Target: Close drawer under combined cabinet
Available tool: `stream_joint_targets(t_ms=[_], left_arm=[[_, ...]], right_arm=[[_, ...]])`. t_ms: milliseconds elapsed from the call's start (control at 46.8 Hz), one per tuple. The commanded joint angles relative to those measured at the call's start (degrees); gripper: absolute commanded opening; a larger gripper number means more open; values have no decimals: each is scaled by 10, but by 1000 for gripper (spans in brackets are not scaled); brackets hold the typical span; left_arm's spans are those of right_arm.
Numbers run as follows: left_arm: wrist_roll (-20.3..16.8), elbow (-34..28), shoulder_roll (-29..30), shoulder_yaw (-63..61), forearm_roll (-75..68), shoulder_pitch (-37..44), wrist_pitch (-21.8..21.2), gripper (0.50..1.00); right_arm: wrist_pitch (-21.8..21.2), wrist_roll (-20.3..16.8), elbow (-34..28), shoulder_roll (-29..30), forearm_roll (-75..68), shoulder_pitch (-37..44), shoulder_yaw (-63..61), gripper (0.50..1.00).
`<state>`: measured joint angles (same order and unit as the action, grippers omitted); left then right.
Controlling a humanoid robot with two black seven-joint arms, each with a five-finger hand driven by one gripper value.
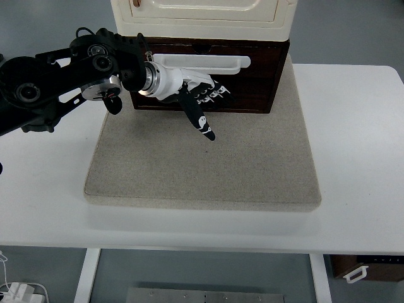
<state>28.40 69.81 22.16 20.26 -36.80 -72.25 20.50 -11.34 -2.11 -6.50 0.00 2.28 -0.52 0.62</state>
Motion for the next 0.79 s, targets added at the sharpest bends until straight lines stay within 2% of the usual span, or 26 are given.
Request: stream_joint_targets(t_ms=[0, 192, 342, 641, 770], left_arm=[[-9, 16, 1, 23, 2, 0, 15, 1000], [-58, 41, 7, 103, 38, 4, 33, 1000], [-113, 52, 16, 190, 53, 5, 45, 1000], [-196, 47, 15, 387, 66, 10, 48, 1000], [-217, 25, 16, 465, 115, 10, 48, 1000]], right_arm=[[0, 0, 0, 0, 0, 0, 0, 952], [0, 0, 0, 0, 0, 0, 0, 952], [0, 0, 0, 0, 0, 0, 0, 952], [0, 0, 0, 0, 0, 0, 0, 952], [0, 0, 0, 0, 0, 0, 0, 952]])
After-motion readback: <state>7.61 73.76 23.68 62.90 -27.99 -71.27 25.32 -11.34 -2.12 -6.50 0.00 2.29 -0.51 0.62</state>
